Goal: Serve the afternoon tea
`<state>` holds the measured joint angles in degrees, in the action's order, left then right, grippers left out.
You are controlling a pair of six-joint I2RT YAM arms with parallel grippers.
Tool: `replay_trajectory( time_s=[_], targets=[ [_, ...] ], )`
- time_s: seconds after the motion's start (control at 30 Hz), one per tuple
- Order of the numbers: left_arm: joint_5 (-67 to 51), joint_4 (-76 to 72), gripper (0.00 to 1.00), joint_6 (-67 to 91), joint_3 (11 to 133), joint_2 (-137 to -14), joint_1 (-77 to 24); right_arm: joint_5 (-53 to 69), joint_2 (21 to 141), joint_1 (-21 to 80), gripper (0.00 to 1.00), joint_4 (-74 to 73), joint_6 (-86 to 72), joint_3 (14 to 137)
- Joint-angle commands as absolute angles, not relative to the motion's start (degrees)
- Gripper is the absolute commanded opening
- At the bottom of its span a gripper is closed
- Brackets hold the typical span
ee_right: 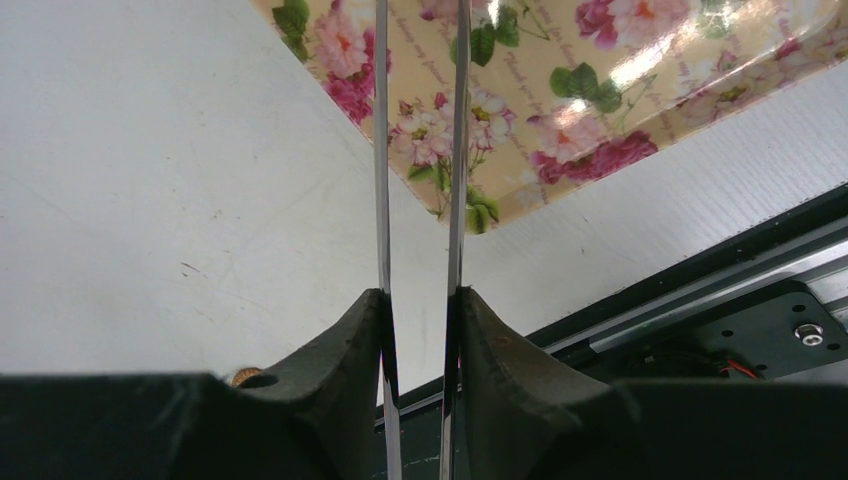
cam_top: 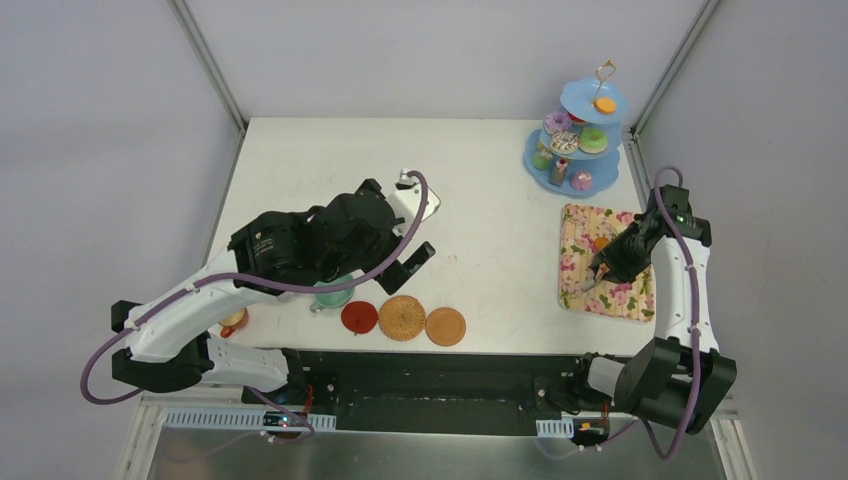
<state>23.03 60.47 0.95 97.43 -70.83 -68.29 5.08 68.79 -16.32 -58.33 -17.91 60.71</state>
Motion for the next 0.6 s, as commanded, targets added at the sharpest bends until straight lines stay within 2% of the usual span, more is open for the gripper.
replay_trajectory(
  time_s=[0.0,0.57],
  targets=[
    [23.4,59.9,1.00,0.5,96.7,-69.3,-68.5,7.9,67.0,-16.6,0.29,-59.5,-19.6,64.7],
    [24.0,59.6,1.00,-1.2,95.4,-67.9,-68.5,10.7,68.5,-16.5,0.26,-61.6,-21.6,70.9]
  ],
)
